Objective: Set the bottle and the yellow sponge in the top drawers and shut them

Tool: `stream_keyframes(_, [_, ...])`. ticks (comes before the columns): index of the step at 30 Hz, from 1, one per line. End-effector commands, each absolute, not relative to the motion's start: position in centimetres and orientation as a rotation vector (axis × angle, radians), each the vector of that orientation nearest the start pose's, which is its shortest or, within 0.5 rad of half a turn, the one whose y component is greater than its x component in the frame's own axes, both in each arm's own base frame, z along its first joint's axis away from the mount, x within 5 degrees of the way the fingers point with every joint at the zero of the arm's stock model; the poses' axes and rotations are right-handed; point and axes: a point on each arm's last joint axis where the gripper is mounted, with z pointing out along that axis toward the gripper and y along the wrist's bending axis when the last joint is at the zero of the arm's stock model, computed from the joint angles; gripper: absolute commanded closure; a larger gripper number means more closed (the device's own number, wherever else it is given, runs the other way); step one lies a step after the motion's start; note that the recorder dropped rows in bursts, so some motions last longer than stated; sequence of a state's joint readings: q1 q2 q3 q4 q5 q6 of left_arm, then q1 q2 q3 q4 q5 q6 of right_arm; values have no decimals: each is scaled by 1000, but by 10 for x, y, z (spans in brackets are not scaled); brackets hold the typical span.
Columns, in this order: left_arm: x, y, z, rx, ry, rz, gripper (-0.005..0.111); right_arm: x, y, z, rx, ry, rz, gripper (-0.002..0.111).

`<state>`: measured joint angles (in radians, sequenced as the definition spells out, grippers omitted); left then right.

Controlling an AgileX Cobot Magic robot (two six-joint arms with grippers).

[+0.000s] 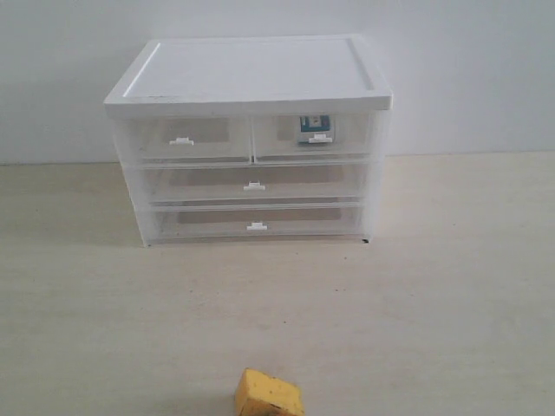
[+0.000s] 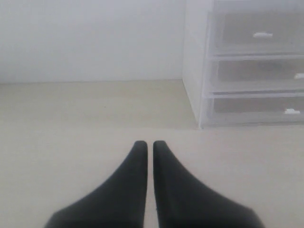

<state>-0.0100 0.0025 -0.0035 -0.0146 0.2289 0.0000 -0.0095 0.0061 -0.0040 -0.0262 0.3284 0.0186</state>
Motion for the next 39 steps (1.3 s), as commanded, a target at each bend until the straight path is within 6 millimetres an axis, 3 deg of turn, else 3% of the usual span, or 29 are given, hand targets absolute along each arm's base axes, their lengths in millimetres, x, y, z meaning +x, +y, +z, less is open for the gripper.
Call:
stream_keyframes(1, [56,-1,205,-45,1569,-69,102,54,-1,184,9,1807,-18,108])
stream_keyframes(6, [55,1,220,-282,1388,-320,102,54,-1,184,9,1807,-18,108])
stream_keyframes(11, [47,7,245,-312,1084,-365,102,54,-1,184,9,1807,-18,108])
stream_keyframes(15, [44,6,259,-289,1046,-365,102,54,-1,184,9,1807,-18,108])
stream_keyframes(19, [50,2,282,-206,1099,-297,102,54,-1,184,9,1807,-18,108])
stream_keyframes(22, [66,-1,302,-154,1211,-238,102,54,-1,184,9,1807,-18,108])
stream_keyframes(26, [89,-2,313,-99,1391,-154,102,54,-1,184,9,1807,-18,108])
stream_keyframes(34, [138,-2,305,-83,1681,-99,102,54,-1,184,9,1807,-18,108])
stream_keyframes(39, [162,-16,293,12,1714,-145,102,54,-1,184,9,1807,-18,108])
